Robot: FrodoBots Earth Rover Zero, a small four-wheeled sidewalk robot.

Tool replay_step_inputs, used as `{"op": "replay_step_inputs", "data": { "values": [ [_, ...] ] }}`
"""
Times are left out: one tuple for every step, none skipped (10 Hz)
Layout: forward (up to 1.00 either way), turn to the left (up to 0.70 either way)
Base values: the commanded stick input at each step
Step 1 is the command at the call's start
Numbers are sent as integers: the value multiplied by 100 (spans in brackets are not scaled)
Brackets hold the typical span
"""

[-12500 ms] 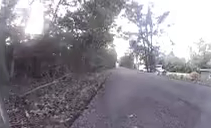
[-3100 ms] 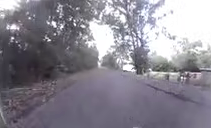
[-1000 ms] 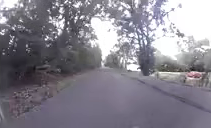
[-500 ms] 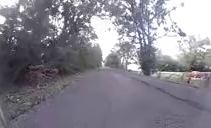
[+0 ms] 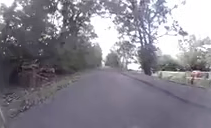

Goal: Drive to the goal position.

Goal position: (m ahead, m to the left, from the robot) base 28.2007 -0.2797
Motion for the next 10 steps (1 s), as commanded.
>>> {"op": "replay_step_inputs", "data": {
  "values": [
    [70, 32],
    [70, 17],
    [70, 4],
    [70, 0],
    [70, 0],
    [70, 0],
    [70, 0],
    [70, 0],
    [70, 0],
    [70, 0]
  ]
}}
